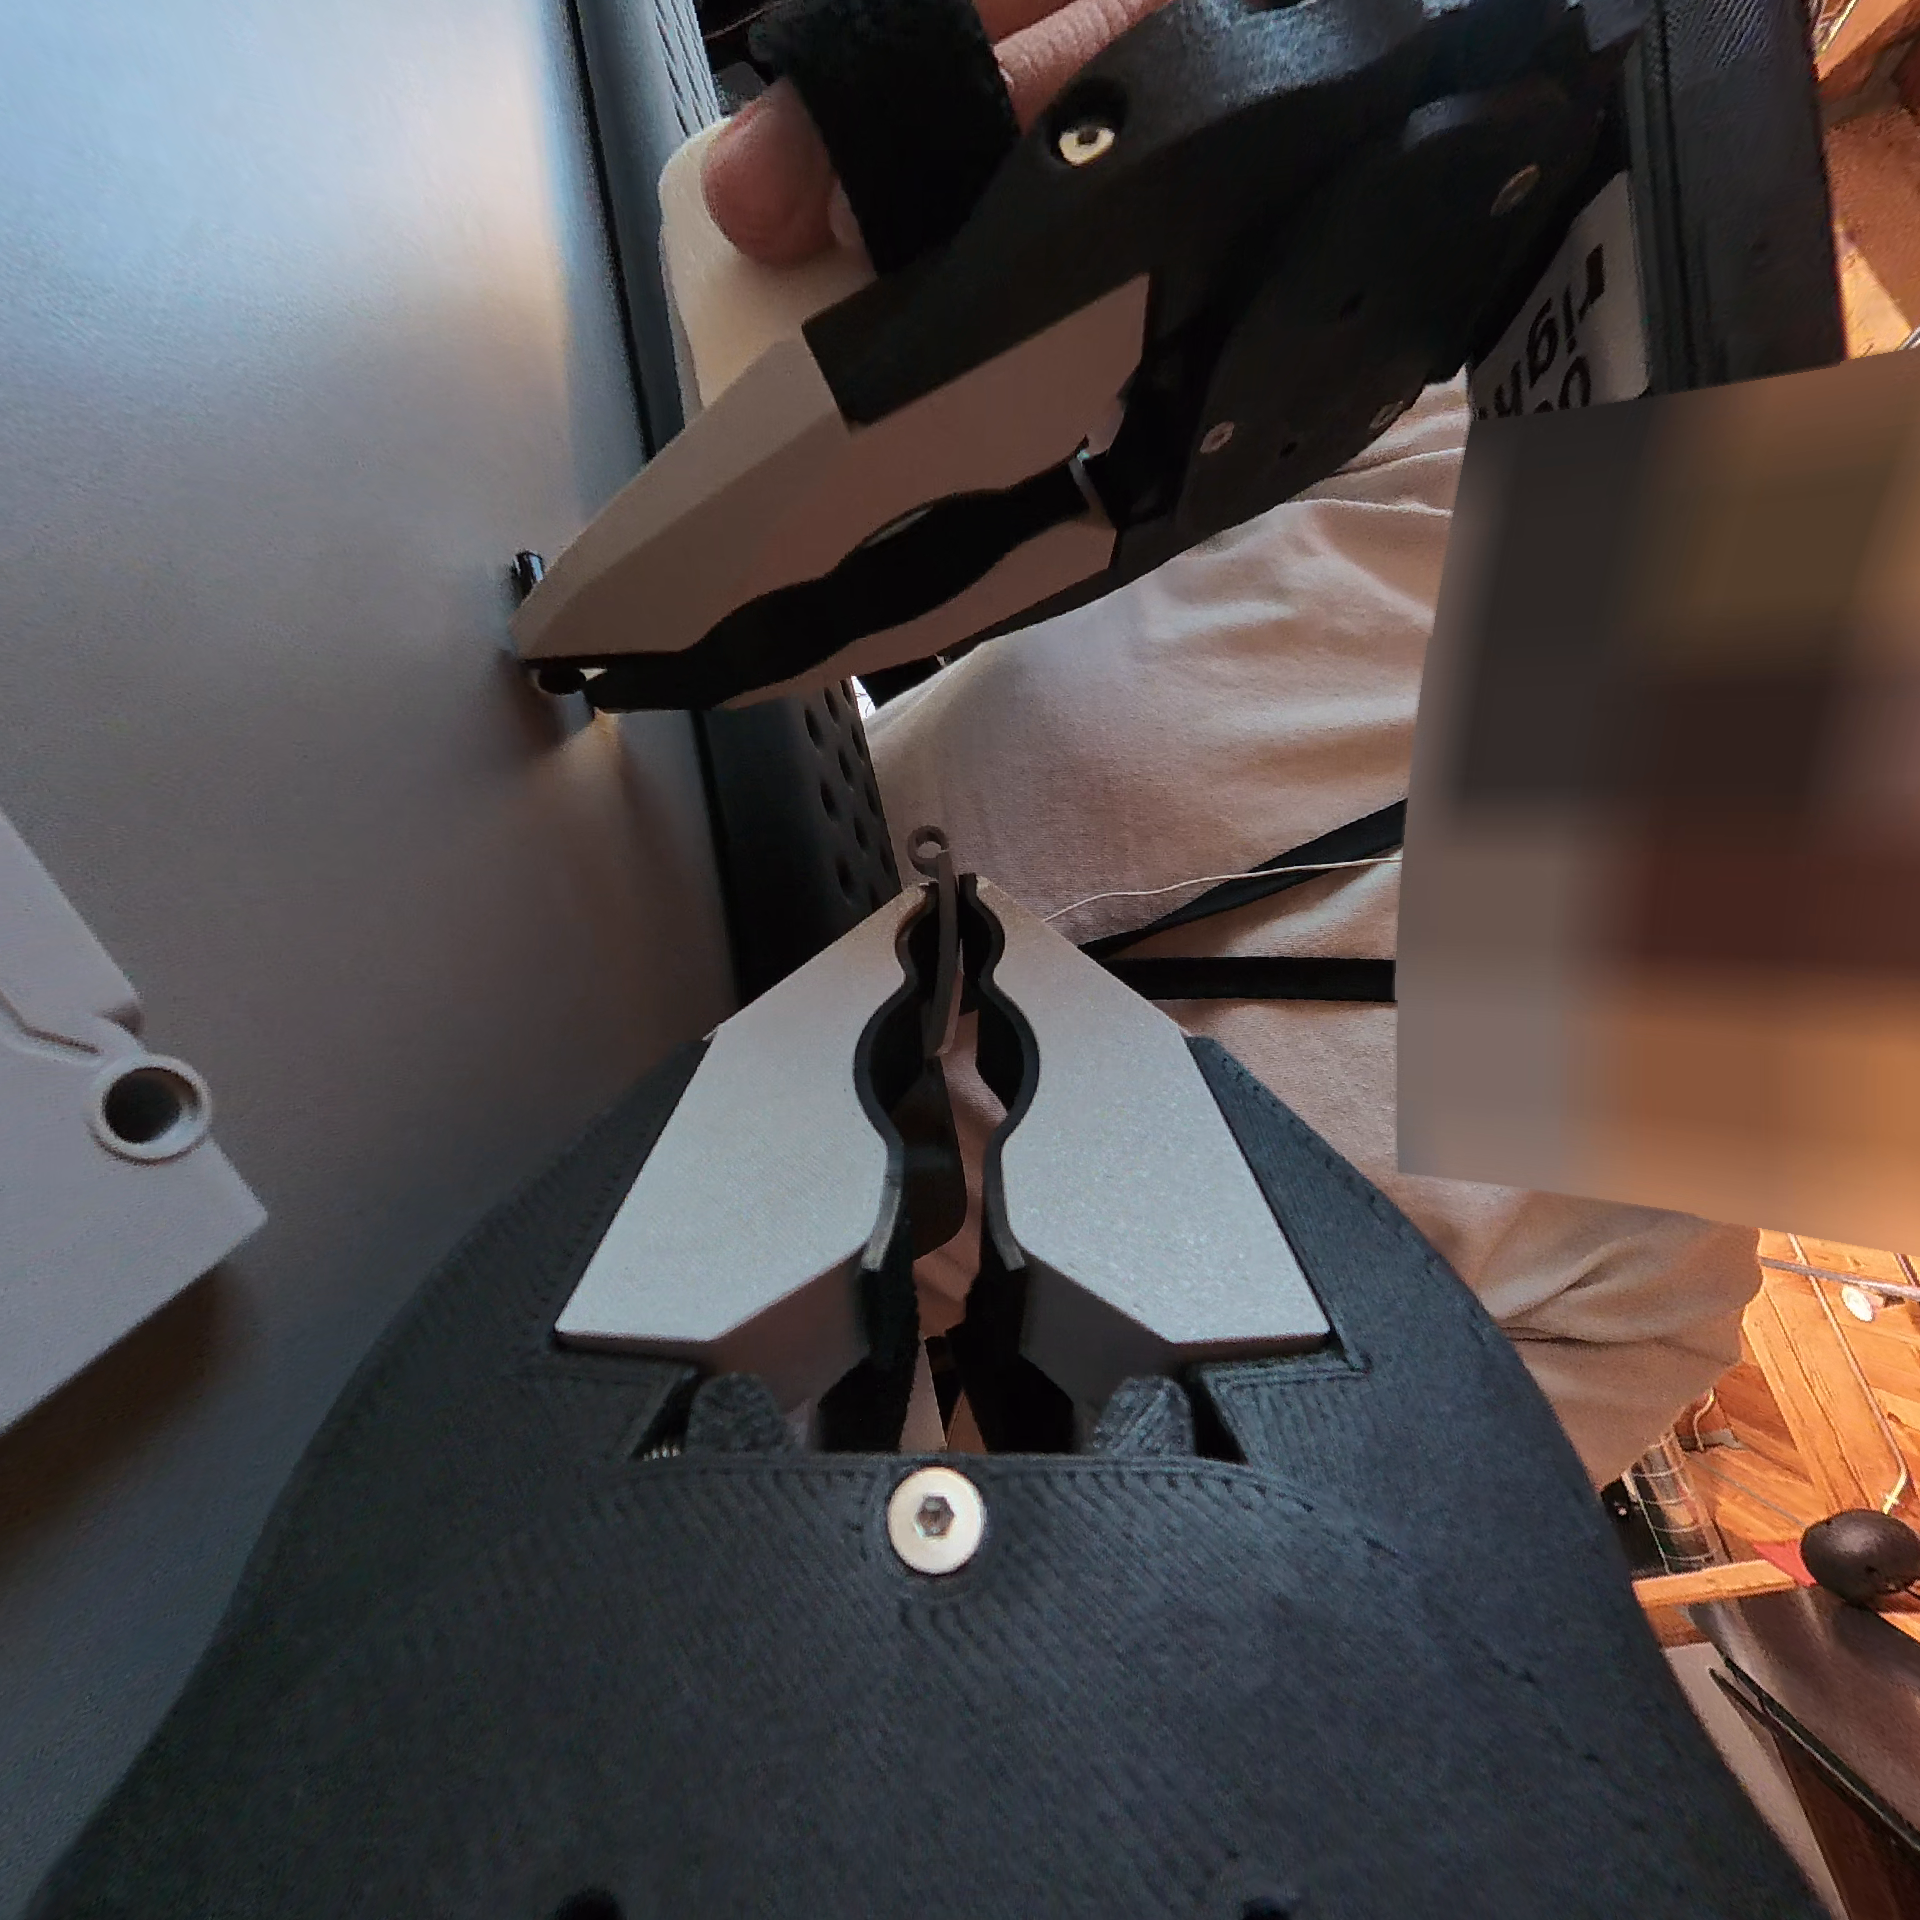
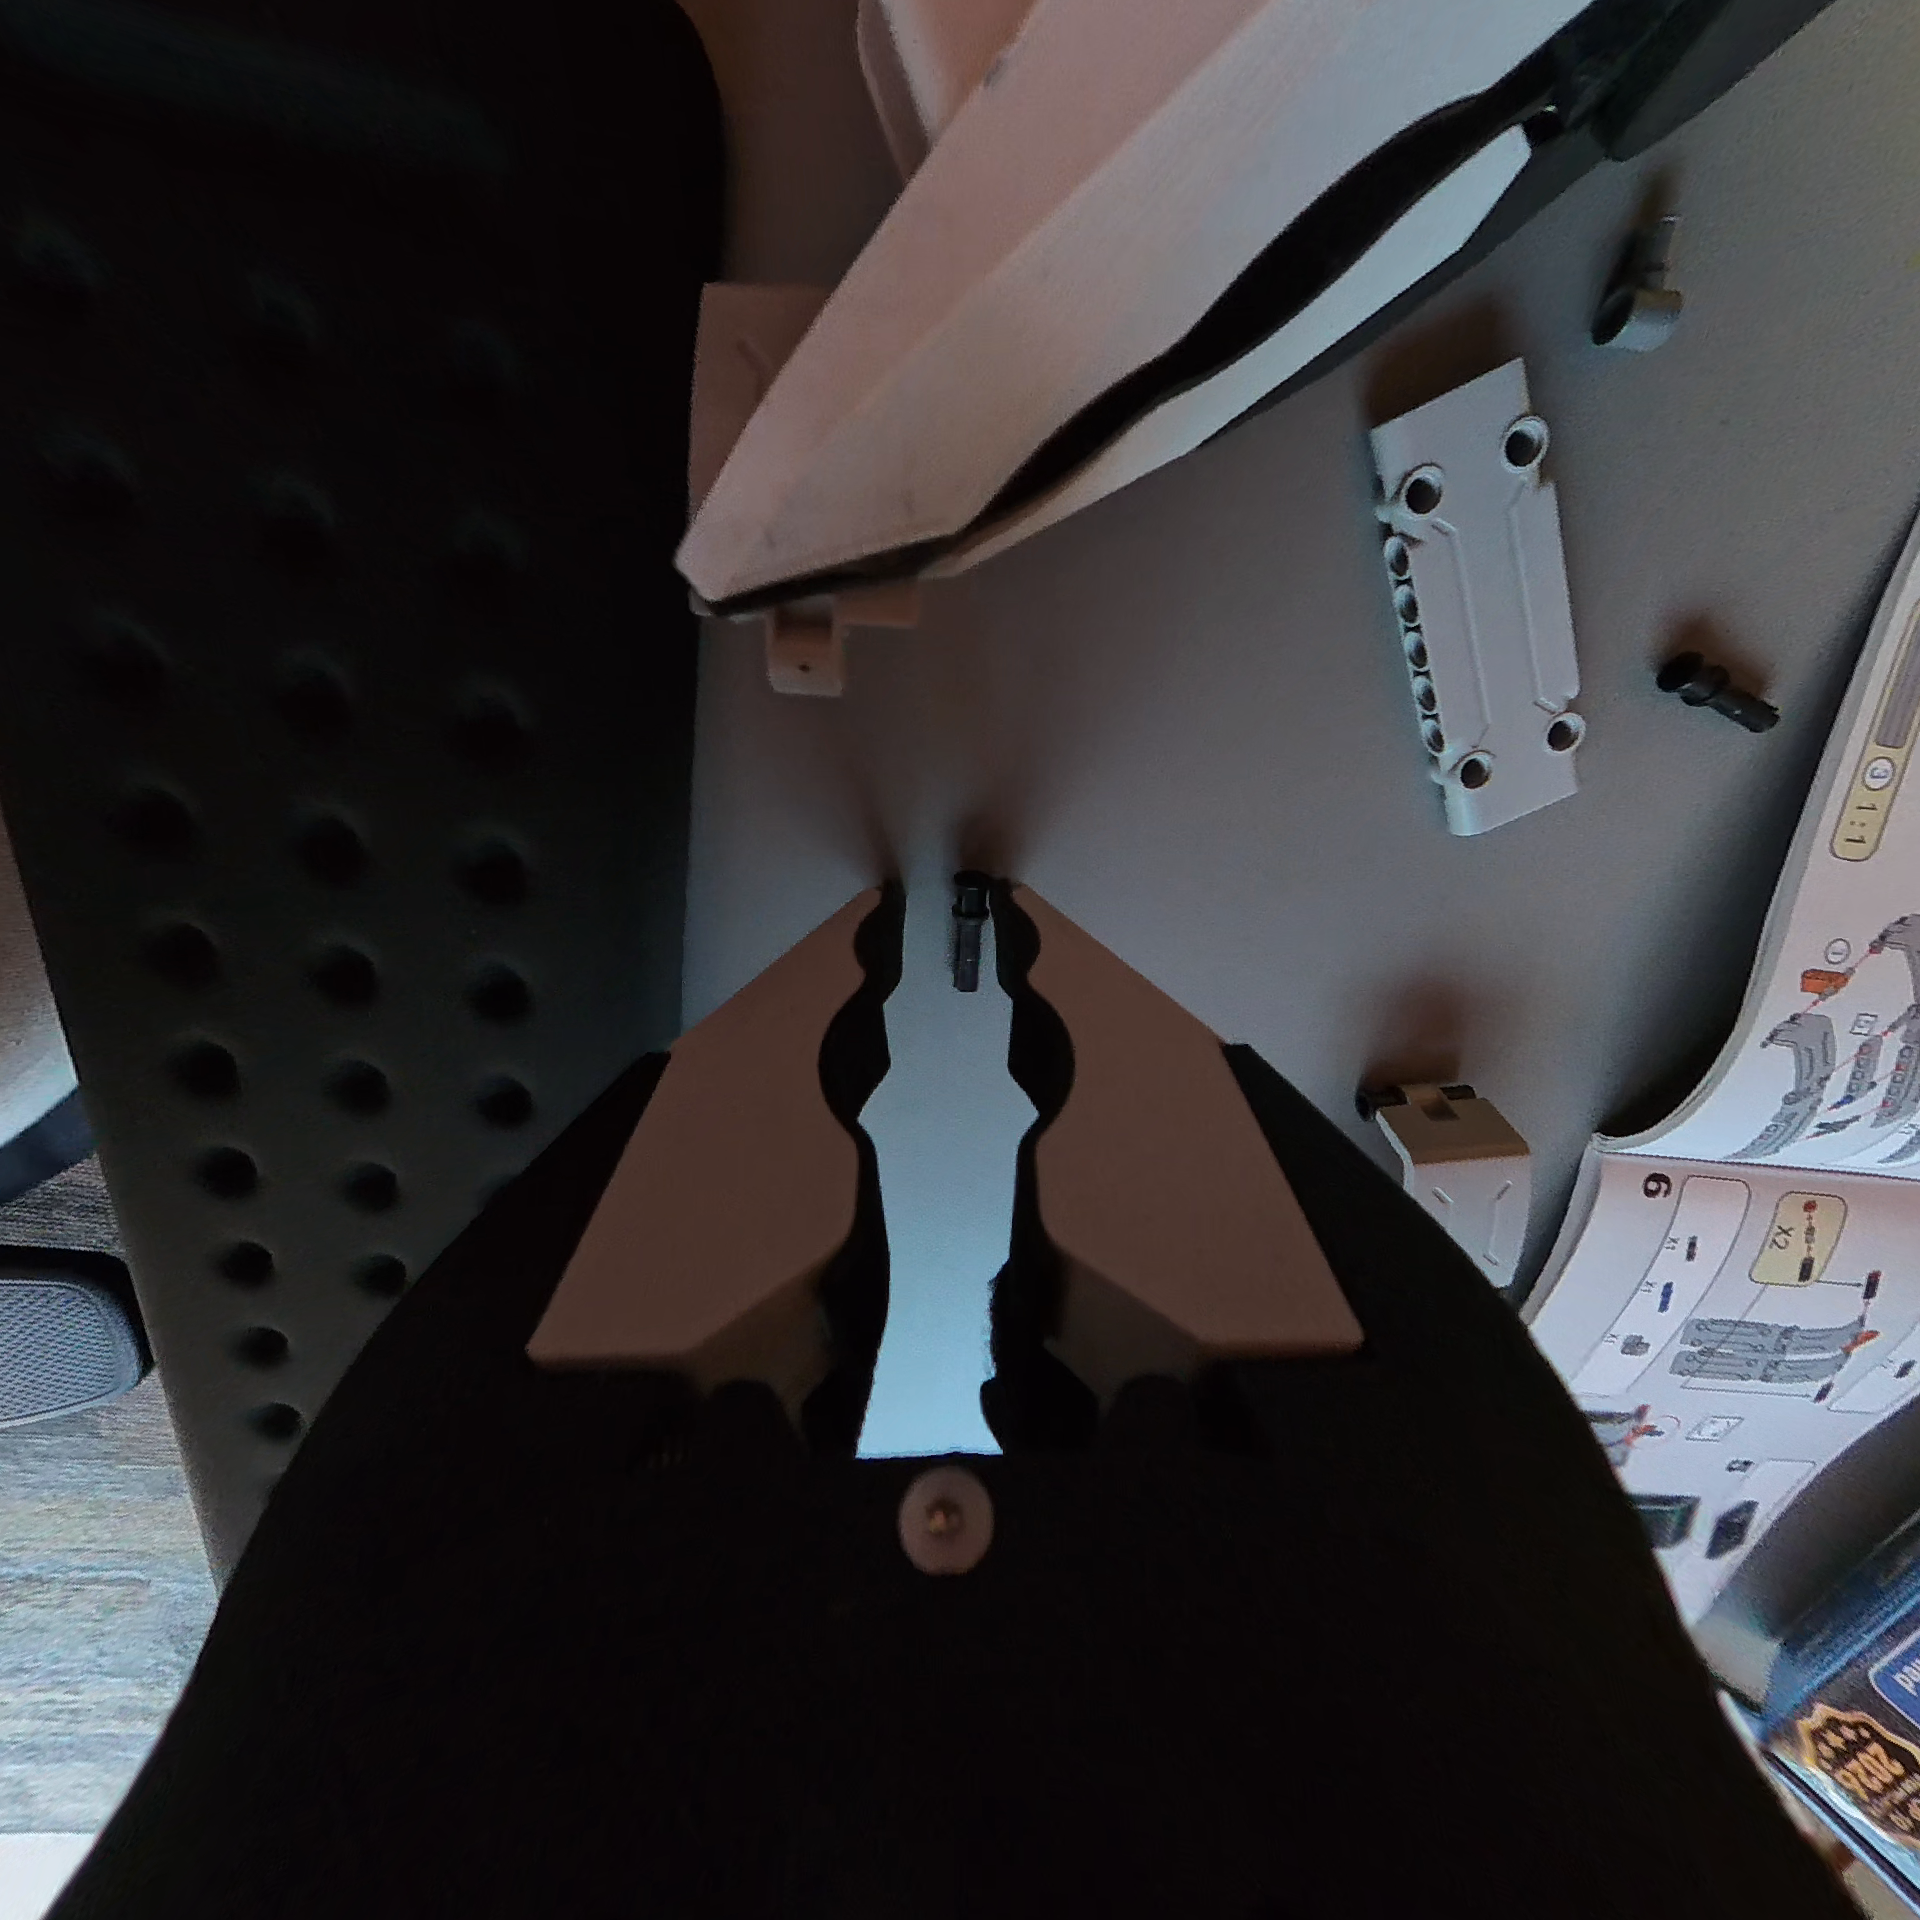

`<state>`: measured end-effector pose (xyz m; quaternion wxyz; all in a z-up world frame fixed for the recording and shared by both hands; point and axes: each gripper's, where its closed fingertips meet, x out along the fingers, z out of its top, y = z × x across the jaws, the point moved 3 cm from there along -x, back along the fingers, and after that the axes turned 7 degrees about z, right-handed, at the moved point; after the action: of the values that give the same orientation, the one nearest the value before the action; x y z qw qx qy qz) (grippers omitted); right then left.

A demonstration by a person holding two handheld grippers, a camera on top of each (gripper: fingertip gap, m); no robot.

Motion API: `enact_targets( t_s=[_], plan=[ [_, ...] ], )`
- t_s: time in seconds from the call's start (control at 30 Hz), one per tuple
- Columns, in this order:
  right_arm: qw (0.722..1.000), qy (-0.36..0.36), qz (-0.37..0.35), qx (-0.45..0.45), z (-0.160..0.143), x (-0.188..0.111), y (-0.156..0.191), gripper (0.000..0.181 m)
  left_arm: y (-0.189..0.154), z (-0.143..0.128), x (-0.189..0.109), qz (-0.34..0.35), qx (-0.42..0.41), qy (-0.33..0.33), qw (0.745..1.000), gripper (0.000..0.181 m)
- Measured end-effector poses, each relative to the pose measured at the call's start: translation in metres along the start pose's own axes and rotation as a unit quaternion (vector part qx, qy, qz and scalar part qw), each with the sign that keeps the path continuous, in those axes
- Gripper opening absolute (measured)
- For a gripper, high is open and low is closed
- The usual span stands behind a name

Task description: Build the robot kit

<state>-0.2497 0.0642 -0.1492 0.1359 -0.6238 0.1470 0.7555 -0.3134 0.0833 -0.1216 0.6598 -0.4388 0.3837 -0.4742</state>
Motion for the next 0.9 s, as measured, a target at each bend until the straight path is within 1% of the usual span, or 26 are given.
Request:
enact_targets(
  t_s=[0.07, 0.33, 0.5, 0.63, 0.8, 0.9],
  plan=[
    [1.000, -0.005, 0.010, 0.010, 0.001, 0.001, 0.000, 0.011, 0.000, 0.000, 0.000, 0.000, 0.000, 0.001, 1.000, 0.001],
    [1.000, -0.001, 0.001, 0.018, -0.002, 0.000, -0.003, 0.015, -0.001, -0.001, 0.001, -0.002, 0.001, 0.002, 1.000, 0.000],
    [0.999, -0.013, 0.018, 0.041, -0.004, 0.000, -0.005, 0.006, -0.001, -0.001, 0.001, -0.003, 0.001, 0.003, 1.000, 0.000],
    [0.999, -0.033, 0.024, 0.031, -0.004, 0.000, -0.006, 0.006, -0.001, -0.001, 0.000, -0.004, 0.001, 0.003, 1.000, 0.000],
    [0.995, -0.085, 0.044, 0.026, -0.007, 0.000, -0.008, 0.005, -0.001, 0.000, 0.000, -0.002, 0.006, -0.001, 1.000, 0.000],
    [0.984, -0.161, 0.063, 0.043, -0.009, 0.000, -0.010, 0.005, -0.007, 0.004, 0.001, -0.005, 0.017, -0.007, 1.000, 0.000]
  ],
)
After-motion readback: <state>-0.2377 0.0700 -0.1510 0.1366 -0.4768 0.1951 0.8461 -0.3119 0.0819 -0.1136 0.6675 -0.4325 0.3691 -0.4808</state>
